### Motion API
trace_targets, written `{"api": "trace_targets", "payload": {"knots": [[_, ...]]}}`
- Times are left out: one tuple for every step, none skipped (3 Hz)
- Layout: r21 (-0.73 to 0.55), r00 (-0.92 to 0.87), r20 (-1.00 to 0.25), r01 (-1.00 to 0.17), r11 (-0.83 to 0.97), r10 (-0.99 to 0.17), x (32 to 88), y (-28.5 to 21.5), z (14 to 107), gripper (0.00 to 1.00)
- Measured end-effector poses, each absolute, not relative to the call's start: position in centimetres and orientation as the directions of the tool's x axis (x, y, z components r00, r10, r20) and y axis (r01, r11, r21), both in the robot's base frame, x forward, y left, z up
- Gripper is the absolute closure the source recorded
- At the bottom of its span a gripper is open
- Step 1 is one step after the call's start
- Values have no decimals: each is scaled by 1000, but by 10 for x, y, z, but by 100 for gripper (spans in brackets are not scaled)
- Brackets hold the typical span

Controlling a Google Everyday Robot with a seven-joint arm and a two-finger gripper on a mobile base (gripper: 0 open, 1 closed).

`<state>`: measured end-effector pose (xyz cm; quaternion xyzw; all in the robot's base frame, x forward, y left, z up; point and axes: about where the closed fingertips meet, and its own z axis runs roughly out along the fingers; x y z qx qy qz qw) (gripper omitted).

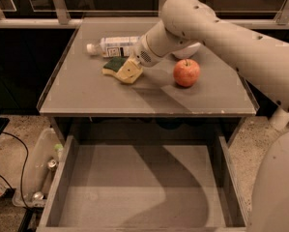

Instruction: Place sponge into top drawer

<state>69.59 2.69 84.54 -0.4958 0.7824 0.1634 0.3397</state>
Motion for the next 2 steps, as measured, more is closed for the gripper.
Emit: {"api": "trace_targets", "payload": {"knots": [[-81, -278, -694, -887, 455, -665, 696, 27, 845, 87], [-81, -278, -694, -887, 455, -665, 696, 27, 845, 100]]}}
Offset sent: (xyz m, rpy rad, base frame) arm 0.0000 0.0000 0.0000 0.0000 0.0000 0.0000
